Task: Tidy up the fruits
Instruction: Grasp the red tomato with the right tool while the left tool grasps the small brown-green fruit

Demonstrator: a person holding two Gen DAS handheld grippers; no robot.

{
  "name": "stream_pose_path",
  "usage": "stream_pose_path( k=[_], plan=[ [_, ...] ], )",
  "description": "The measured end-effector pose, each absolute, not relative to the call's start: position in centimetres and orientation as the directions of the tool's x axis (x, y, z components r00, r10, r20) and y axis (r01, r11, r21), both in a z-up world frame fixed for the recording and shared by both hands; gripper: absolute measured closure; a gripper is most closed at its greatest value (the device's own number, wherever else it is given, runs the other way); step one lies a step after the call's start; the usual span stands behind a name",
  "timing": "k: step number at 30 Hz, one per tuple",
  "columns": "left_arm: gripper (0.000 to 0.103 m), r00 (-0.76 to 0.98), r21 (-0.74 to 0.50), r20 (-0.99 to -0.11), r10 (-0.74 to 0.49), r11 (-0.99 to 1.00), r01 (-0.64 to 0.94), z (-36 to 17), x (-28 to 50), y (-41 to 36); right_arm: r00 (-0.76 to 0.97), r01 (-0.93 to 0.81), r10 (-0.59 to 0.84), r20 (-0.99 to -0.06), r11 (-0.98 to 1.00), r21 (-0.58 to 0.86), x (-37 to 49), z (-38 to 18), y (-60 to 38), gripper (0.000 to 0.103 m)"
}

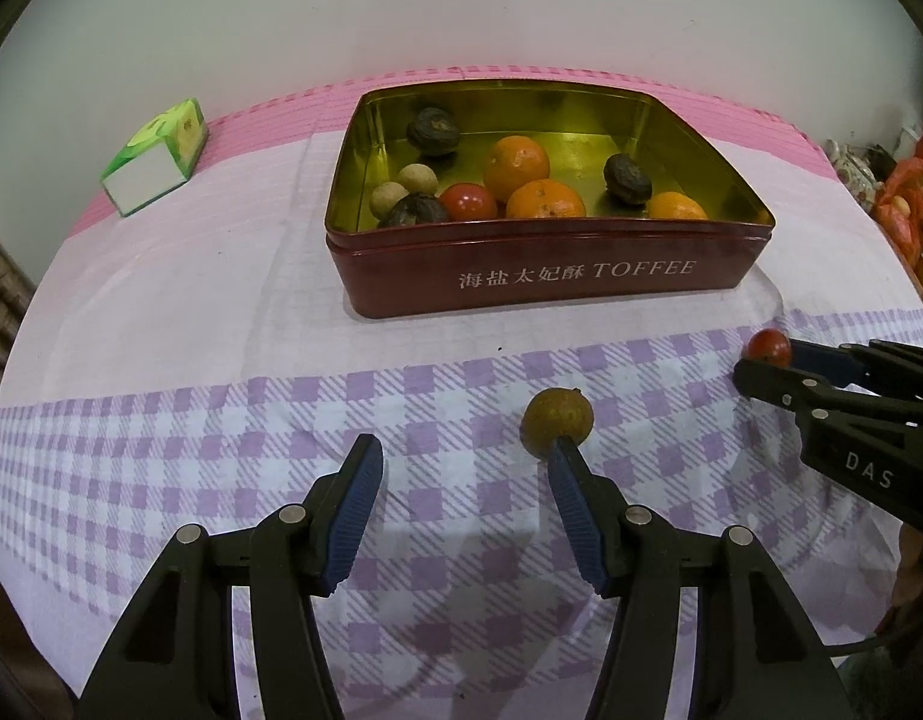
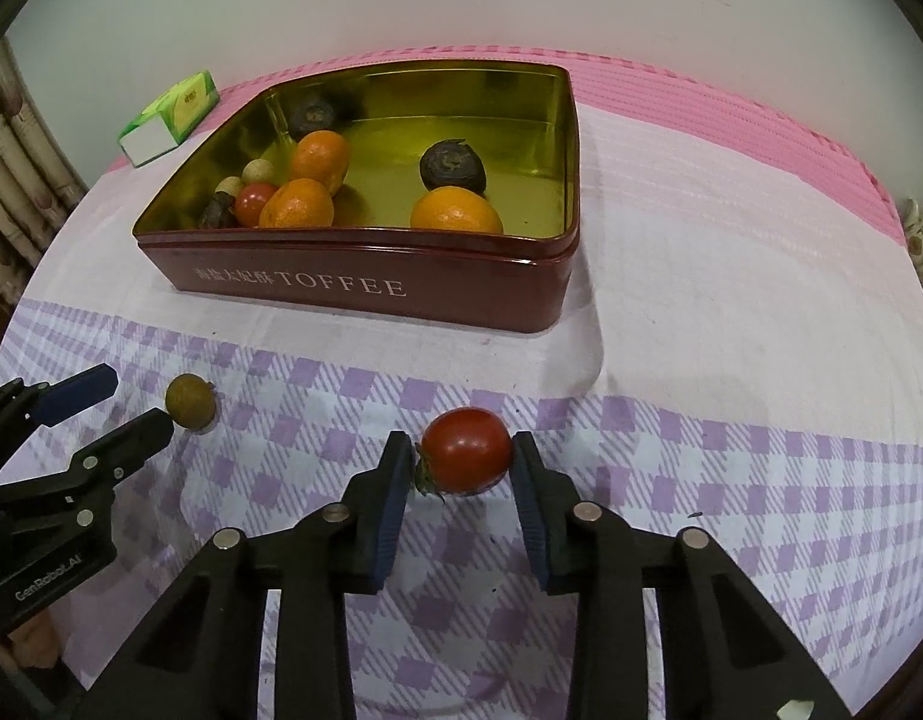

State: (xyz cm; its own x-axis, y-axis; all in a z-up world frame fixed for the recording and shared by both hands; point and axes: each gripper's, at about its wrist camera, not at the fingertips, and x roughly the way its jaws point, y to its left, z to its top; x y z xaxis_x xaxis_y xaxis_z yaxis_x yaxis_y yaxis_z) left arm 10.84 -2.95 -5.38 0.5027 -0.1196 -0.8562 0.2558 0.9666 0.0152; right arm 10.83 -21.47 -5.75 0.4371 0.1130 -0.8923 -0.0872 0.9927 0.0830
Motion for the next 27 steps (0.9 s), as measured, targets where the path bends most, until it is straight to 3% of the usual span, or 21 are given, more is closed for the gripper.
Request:
stream_pose_path(
  k=[27],
  plan=[
    [0.045, 0.503, -0.009, -0.849, -0.164, 0.955, 0.296, -5.1, 10.2, -3.9, 0.44, -0.032, 0.101, -0.892, 0.995, 0.097, 8.5, -5.7, -23.3, 0.075]
  ],
)
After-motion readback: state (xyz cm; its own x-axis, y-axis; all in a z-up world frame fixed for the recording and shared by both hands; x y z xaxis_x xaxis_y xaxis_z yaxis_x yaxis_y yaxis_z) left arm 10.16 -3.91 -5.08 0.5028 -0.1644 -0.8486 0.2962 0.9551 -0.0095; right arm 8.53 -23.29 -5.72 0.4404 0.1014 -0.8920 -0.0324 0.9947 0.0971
